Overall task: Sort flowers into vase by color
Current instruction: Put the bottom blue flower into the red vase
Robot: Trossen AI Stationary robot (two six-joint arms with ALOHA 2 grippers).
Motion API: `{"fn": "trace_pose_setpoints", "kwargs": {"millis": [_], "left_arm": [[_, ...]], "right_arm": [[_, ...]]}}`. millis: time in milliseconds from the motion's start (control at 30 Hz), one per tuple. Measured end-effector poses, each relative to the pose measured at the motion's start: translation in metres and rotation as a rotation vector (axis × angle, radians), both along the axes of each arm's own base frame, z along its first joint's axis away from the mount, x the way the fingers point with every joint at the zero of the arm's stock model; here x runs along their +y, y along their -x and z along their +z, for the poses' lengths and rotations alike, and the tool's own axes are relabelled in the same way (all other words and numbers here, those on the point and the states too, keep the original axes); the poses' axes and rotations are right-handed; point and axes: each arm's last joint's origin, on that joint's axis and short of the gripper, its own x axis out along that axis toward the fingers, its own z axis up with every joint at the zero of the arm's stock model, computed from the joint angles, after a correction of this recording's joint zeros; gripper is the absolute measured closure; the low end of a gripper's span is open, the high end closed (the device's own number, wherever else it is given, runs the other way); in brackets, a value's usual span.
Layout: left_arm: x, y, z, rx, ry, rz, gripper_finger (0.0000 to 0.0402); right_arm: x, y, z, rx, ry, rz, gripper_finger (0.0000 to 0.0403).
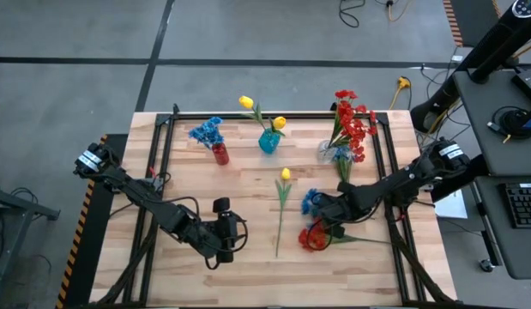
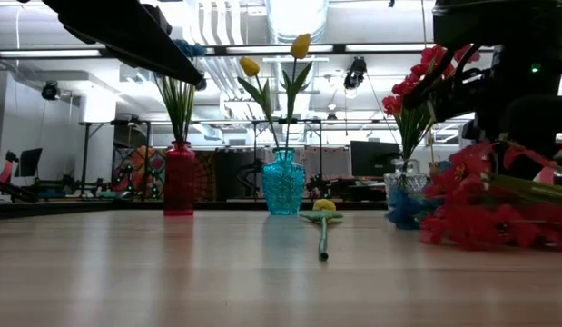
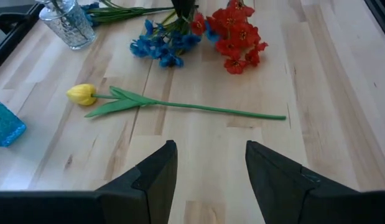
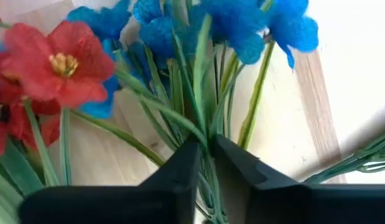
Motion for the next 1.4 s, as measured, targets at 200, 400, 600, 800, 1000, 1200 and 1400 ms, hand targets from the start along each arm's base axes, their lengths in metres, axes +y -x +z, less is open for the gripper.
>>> {"fn": "trace_pose_setpoints", "kwargs": {"millis": [200,400,600,800,1000,1200,1400], "left_arm": [[0.001,0.000,0.000,-0.010,-0.014,0.016,0.0228],[0.001,0.000,0.001,-0.023,-0.032,0.032,0.0228],[0.001,-0.002,0.004,-0.064,-0.066,0.060,0.0228],[0.001,-0.003,0.006,-0.098,-0.092,0.067,0.0228],[0.000,-0.005,0.009,-0.127,-0.091,0.064,0.0228],[-0.001,-0.006,0.010,-0.140,-0.083,0.066,0.0228],[-0.005,-0.013,0.023,-0.258,-0.072,0.039,0.0228]], "right_arm": [[-0.001,0.003,0.015,-0.010,-0.001,-0.001,0.0390],[-0.004,0.008,0.043,-0.131,0.023,-0.025,0.0390],[-0.009,0.017,0.069,-0.294,0.074,-0.049,0.0390],[-0.013,0.031,0.089,-0.403,0.095,-0.054,0.0390],[-0.017,0.045,0.120,-0.537,0.082,-0.034,0.0390],[-0.020,0.054,0.157,-0.672,0.043,0.002,0.0390],[-0.015,0.044,0.186,-0.848,0.050,0.110,0.0390]]}}
